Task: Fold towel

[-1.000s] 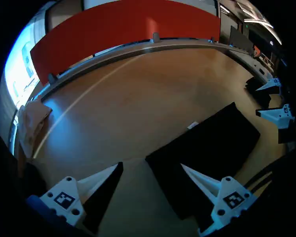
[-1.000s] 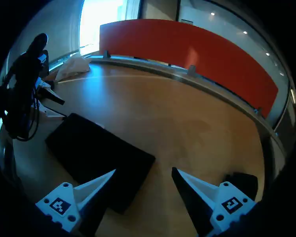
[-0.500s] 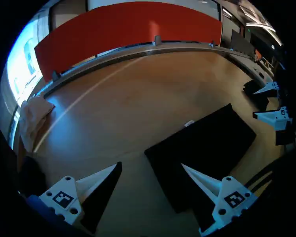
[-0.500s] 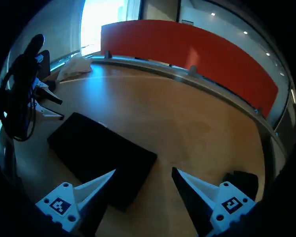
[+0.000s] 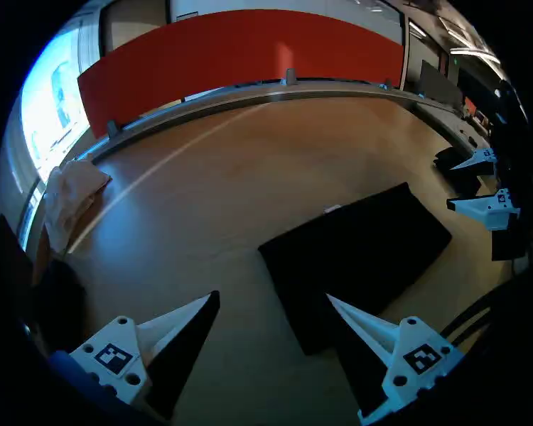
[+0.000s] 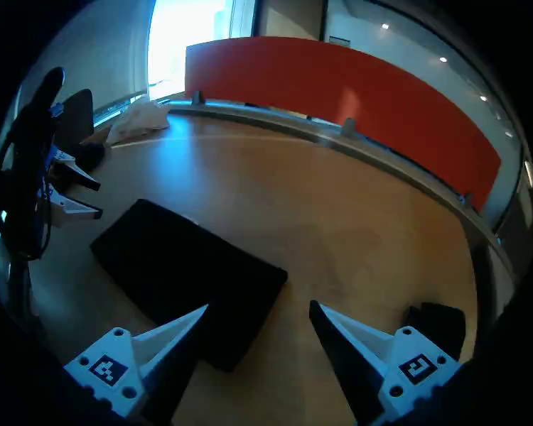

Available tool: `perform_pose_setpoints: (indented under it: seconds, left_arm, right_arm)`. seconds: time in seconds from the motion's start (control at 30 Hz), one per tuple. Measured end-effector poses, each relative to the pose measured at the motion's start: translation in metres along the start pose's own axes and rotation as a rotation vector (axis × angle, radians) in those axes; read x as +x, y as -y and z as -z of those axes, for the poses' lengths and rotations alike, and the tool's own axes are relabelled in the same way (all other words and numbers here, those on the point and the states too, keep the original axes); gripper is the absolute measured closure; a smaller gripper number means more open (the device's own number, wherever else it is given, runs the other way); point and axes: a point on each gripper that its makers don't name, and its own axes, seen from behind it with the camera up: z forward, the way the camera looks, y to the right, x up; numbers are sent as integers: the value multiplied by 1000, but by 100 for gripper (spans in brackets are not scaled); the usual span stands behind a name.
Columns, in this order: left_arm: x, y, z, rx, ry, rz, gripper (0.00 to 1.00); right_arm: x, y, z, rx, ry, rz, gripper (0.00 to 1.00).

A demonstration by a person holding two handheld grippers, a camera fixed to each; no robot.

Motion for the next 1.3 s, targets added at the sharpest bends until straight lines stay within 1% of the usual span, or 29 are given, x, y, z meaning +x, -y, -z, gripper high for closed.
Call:
perform_pose_setpoints:
  seconds: [0.17,0.37,0.57,0.87,1.1,1.3]
  left_arm:
    - [-10,-1,9,7,2,24,0]
    - [-20,2,19,24,-1,58,0]
    - [-31,5,30,42,-3,85,0]
    - [-51,10,52,75,-3,121,0]
    - [-72,15,70,100,7,155,0]
    - [-91,18,82,119,21,186,0]
  right_arm:
    - [-3,2,5,2,-1,-2,0]
    - [-7,6,9,10,-2,1,0]
    - [-10,10,8,25,0,15,0]
    - [-16,21,6,72,6,57,0]
    - [-22,28,2,106,19,92,0]
    - [-30,33,0,130,38,117,0]
